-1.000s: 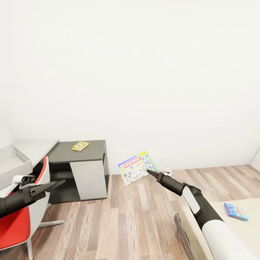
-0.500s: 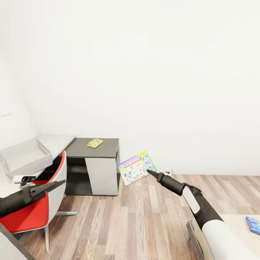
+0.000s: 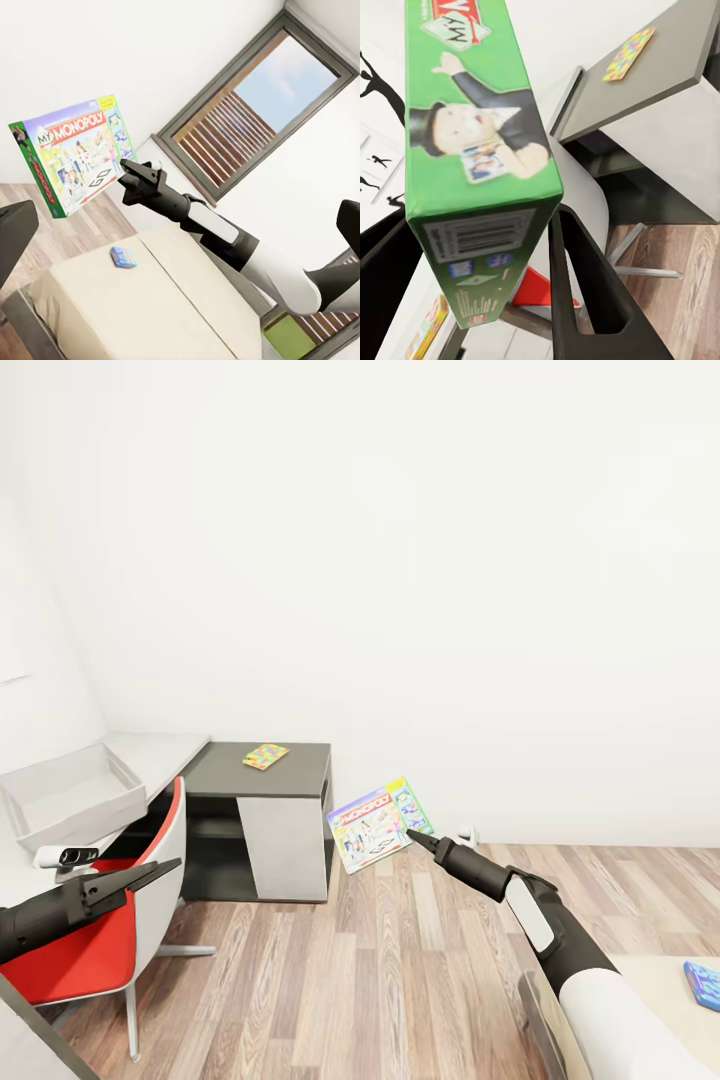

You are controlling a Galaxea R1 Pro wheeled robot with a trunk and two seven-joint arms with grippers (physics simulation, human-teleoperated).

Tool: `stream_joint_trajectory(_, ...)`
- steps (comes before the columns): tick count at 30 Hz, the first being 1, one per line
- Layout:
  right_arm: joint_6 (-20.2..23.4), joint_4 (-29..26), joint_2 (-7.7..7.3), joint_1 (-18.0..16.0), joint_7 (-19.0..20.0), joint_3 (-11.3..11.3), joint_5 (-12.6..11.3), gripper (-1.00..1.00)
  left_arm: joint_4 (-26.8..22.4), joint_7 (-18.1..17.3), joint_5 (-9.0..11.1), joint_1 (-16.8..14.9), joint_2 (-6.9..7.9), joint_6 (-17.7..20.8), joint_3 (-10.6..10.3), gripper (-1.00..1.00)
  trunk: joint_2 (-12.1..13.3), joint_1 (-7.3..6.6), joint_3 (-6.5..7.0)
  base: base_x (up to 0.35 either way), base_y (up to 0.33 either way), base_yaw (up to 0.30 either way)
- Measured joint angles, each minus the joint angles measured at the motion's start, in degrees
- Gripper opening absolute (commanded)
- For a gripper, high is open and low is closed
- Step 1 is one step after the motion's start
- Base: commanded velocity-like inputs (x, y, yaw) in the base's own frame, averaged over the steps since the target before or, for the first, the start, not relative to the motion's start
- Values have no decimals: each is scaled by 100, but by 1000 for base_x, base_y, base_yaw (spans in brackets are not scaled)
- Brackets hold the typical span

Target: Put all the toys in the child's room - the three board games (two on the bed and one on the table), the two jigsaw puzzles on the table, and the tennis ball on the table - inside the toy box on the table in the child's room.

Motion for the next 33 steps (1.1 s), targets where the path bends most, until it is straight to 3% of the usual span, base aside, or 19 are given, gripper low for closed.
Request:
stream_joint_trajectory(22,-1,3,0,1,-2,2,3,-100,-3,0,0,0,0,-2,-9,100,0,0,0,114,0,28)
stream_joint_trajectory(33,-2,3,0,1,-10,0,3,-100,-12,0,0,0,0,1,-1,100,1,1,0,12,0,2)
